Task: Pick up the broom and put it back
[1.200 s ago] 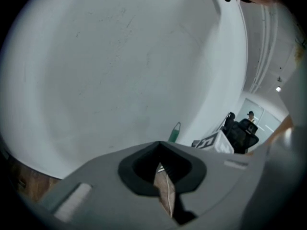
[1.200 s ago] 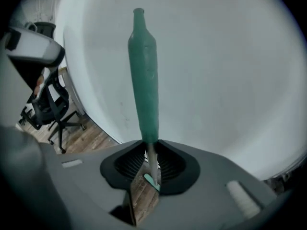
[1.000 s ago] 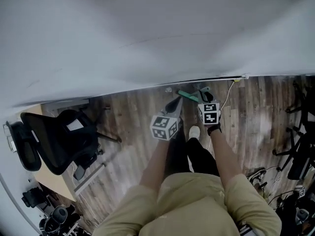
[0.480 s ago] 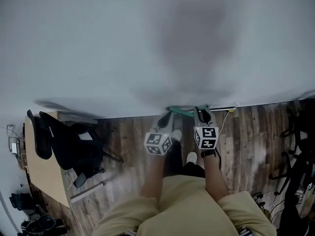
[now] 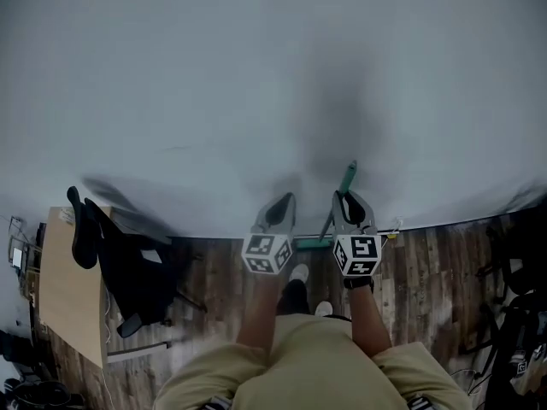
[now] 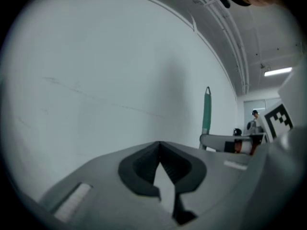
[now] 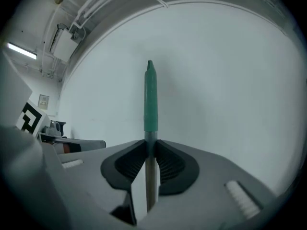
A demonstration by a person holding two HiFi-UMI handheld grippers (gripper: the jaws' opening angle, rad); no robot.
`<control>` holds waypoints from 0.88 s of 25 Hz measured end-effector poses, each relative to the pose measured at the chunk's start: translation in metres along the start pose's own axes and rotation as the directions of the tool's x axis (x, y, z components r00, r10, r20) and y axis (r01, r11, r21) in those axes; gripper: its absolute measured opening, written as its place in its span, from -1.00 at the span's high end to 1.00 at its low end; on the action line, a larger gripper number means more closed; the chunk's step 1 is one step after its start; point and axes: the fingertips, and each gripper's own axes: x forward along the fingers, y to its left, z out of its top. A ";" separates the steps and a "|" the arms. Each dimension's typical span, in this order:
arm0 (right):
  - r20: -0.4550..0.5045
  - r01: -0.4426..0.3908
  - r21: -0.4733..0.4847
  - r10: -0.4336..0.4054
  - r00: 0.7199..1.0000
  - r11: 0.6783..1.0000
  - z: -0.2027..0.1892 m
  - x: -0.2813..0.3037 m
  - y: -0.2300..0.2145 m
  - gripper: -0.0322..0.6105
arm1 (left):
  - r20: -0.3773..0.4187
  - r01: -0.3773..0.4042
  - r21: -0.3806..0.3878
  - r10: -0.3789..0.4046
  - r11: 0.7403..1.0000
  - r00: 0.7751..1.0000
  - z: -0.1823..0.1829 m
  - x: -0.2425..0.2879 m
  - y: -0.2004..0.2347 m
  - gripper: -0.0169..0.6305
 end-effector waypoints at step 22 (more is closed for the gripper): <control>0.141 -0.162 -0.026 0.164 0.976 0.986 0.096 -0.034 0.048 0.67 | 0.165 -0.125 0.170 0.097 0.977 0.982 0.103 -0.057 -0.035 0.94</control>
